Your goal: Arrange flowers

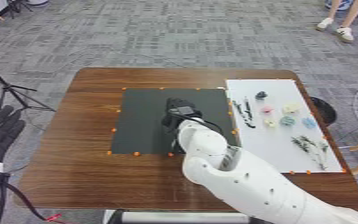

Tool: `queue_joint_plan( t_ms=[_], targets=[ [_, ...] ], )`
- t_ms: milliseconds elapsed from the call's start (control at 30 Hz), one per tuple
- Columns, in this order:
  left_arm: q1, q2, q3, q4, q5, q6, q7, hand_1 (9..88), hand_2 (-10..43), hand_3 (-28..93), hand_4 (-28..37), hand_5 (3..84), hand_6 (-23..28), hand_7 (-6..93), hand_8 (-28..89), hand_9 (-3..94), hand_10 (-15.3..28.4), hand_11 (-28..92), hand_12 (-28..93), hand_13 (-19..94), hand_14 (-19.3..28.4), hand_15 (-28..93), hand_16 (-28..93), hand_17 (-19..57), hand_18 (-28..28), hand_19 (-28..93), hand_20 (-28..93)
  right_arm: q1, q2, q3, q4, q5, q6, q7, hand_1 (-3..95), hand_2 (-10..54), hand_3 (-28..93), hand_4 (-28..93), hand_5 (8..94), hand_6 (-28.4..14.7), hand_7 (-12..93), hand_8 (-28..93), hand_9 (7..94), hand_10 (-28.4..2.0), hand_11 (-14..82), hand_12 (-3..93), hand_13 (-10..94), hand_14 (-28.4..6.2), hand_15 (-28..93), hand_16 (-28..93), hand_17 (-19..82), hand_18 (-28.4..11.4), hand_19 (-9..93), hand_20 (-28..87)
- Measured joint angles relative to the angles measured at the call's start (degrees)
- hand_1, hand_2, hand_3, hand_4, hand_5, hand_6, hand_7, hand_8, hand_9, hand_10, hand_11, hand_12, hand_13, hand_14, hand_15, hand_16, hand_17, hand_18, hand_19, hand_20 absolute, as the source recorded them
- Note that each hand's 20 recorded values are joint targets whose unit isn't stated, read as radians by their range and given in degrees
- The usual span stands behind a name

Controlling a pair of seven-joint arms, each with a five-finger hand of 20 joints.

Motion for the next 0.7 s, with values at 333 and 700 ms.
queue_joint_plan(
  t_ms=[333,700],
  targets=[
    [-0.44,1.08,0.76,-0.80,0.02,1.38,0.31,20.7,10.9,73,-28.3,37.4,6.1,4.9,-7,30.0,12.6,12,11,21,11.2,13,-2,-4.3,10.2,16,10,1.62,-5.54,-2.24,5.86,-3.28,-3.11,-0.35,51.4,-9.5,78,-6,66.9,-0.6,67,17,82.4,-9.4,30.2,69.6,76,-8.1,57,56,41,-28.4,82,32],
    [-1.92,2.03,2.41,-0.80,0.04,1.63,0.90,20.9,11.0,73,-28.3,37.6,6.2,5.1,-7,30.0,12.5,12,11,21,11.0,13,-2,-4.3,10.2,16,10,0.16,-10.42,-1.81,7.20,-5.46,-5.73,-1.92,52.9,-9.5,78,-11,66.6,-0.2,66,16,82.3,-8.4,30.3,66.0,76,-7.8,57,54,42,-28.4,83,31]
  ],
)
